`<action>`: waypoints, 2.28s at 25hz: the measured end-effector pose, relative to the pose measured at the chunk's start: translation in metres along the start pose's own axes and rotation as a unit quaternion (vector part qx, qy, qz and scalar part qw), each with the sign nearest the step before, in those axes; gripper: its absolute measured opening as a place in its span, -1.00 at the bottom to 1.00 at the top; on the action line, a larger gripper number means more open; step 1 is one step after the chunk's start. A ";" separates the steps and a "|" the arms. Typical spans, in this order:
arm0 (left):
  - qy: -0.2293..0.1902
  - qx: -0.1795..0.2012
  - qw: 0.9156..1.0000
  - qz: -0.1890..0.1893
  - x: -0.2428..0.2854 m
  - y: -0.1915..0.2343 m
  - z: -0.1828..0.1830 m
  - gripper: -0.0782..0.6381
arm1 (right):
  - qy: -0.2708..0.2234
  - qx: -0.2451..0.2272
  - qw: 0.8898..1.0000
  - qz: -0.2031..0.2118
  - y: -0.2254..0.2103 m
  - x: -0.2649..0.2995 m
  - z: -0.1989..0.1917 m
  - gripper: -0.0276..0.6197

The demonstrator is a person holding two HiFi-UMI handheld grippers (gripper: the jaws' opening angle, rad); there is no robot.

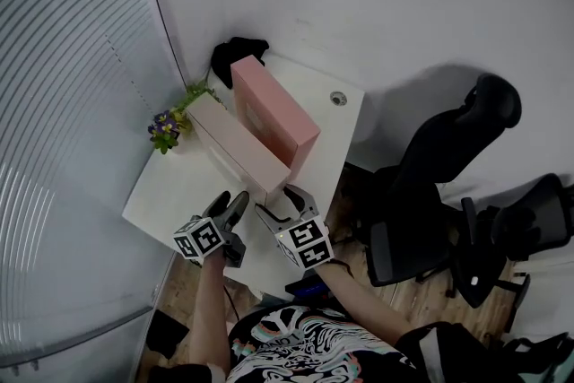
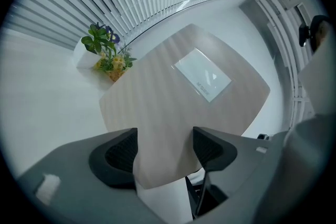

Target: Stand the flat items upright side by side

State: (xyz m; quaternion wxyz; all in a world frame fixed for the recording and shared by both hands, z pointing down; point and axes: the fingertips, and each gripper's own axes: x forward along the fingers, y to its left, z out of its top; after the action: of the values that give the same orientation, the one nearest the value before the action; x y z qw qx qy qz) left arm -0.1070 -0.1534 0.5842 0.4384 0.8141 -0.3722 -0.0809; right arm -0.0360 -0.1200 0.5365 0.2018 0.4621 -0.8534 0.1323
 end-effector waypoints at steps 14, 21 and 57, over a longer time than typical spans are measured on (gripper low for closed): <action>-0.005 -0.012 1.000 0.005 0.020 0.007 0.007 0.10 | -0.011 0.017 1.000 0.003 -0.012 -0.011 -0.001 -0.26; -0.001 -0.009 1.000 0.006 0.027 0.009 0.012 0.09 | -0.010 0.020 1.000 0.010 -0.012 -0.007 0.001 -0.30; -0.050 -0.076 0.994 0.057 0.035 0.048 0.031 0.07 | 0.015 0.032 0.998 -0.044 -0.195 0.019 -0.013 -0.30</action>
State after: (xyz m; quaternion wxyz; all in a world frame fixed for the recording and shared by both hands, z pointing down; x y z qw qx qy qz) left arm -0.1219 -0.2138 0.6092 0.4839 0.7505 -0.4326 -0.1245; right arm 0.1213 -0.2336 0.5648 0.2054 0.5034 -0.8245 0.1570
